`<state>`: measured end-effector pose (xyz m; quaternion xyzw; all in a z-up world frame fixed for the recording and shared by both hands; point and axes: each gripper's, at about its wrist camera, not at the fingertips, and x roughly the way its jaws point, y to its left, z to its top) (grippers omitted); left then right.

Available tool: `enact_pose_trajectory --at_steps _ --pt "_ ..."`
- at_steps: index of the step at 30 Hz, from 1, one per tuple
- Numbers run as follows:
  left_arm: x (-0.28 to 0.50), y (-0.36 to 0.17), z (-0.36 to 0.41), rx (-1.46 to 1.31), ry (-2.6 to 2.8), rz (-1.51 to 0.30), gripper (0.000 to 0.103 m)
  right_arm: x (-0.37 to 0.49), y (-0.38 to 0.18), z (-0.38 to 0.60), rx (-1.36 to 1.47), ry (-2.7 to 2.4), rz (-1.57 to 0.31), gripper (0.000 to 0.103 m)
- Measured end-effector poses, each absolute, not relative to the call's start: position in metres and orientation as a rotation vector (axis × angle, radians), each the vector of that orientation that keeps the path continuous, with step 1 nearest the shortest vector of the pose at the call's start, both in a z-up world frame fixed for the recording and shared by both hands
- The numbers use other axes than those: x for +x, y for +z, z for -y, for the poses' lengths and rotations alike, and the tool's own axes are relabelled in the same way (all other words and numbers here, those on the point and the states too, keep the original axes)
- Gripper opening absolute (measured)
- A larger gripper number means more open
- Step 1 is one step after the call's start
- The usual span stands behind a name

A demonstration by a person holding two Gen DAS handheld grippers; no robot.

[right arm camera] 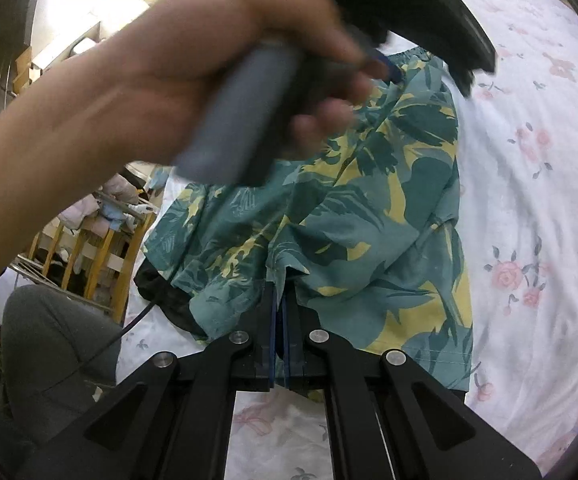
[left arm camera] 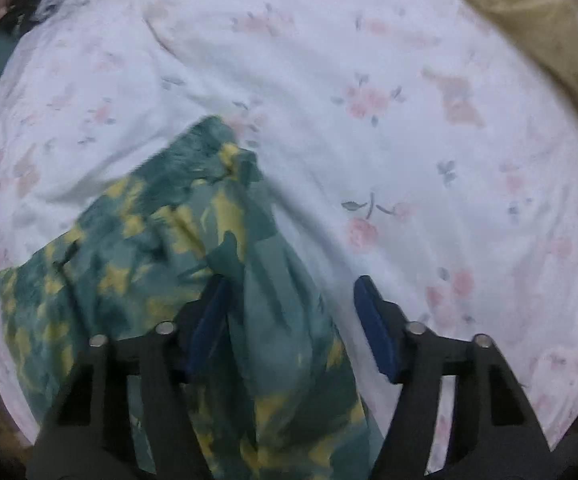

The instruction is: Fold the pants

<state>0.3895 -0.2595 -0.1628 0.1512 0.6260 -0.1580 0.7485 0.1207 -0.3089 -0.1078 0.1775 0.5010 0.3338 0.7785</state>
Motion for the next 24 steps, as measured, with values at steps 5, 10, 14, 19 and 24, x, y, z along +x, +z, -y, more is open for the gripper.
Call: enact_pose_trajectory --at_steps 5,10,14,19,24 --pt "0.393 -0.154 0.244 0.285 -0.352 -1.359 0.003 0.121 -0.103 0.306 0.366 0.736 -1.072 0.001" --pt "0.394 -0.110 0.201 0.214 -0.403 -1.329 0.002 0.110 -0.075 0.288 0.340 0.784 -1.006 0.001" --pt "0.396 -0.069 0.140 0.128 -0.354 -1.287 0.002 0.108 -0.056 0.270 0.334 0.827 -0.960 0.001" --pt "0.394 -0.043 0.065 0.113 -0.305 -1.254 0.002 0.107 -0.026 0.231 0.324 0.913 -0.912 0.001" --pt "0.389 -0.055 -0.012 0.119 -0.213 -1.273 0.002 0.116 -0.018 0.155 0.308 1.018 -0.946 0.002"
